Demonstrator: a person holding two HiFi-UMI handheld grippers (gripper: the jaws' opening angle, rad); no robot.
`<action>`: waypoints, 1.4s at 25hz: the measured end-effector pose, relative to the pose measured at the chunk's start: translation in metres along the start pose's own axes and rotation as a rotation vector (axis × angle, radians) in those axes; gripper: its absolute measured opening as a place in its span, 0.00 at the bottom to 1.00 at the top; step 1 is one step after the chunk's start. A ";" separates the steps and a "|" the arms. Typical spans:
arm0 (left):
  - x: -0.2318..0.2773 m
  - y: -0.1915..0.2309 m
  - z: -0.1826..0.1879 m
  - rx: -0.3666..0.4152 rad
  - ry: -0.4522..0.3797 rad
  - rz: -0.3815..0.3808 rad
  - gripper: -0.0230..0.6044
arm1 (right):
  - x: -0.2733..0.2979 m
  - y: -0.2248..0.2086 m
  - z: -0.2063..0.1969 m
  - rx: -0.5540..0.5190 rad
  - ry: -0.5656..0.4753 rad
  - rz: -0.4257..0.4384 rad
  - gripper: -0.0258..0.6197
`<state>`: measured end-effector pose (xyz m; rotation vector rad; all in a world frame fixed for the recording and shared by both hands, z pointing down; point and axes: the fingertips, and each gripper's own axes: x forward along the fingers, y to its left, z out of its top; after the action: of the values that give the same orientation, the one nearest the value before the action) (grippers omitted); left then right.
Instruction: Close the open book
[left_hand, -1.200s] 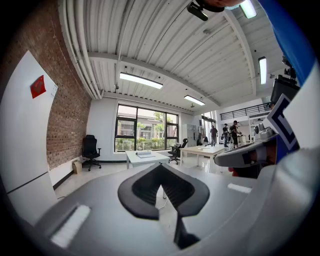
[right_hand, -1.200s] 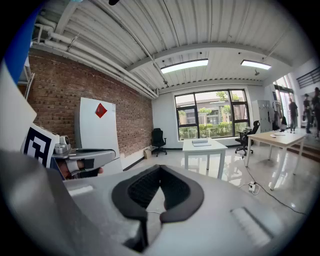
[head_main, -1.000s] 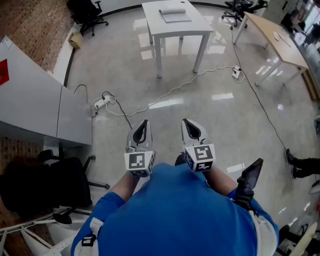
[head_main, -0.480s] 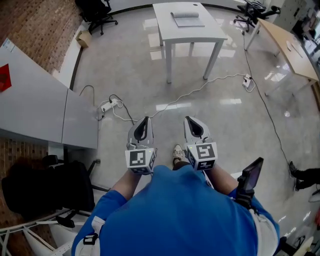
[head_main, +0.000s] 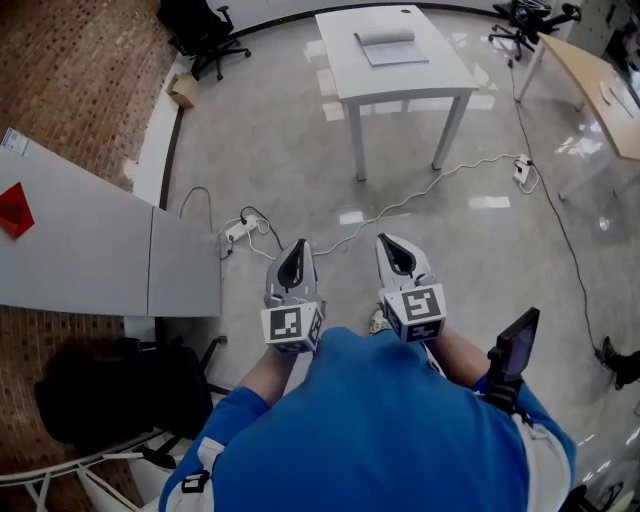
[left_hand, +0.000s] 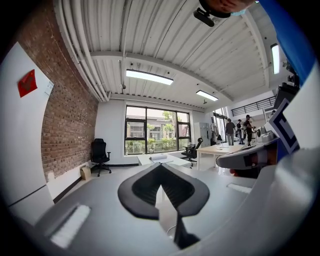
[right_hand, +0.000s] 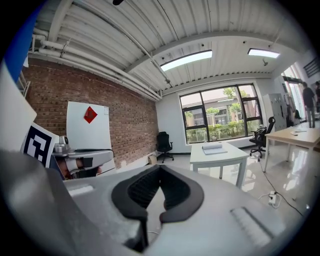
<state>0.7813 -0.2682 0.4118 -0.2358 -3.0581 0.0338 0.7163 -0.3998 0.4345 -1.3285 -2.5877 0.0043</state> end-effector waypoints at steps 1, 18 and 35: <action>0.006 0.002 0.000 0.005 0.006 0.003 0.05 | 0.007 -0.003 0.001 0.007 0.000 0.003 0.04; 0.124 0.109 -0.004 -0.024 -0.011 -0.024 0.05 | 0.155 -0.009 0.021 0.006 0.052 -0.043 0.04; 0.201 0.290 0.004 -0.065 -0.045 -0.102 0.05 | 0.328 0.065 0.064 -0.017 0.036 -0.143 0.04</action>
<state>0.6272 0.0495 0.4146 -0.0842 -3.1147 -0.0676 0.5713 -0.0917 0.4325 -1.1354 -2.6509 -0.0650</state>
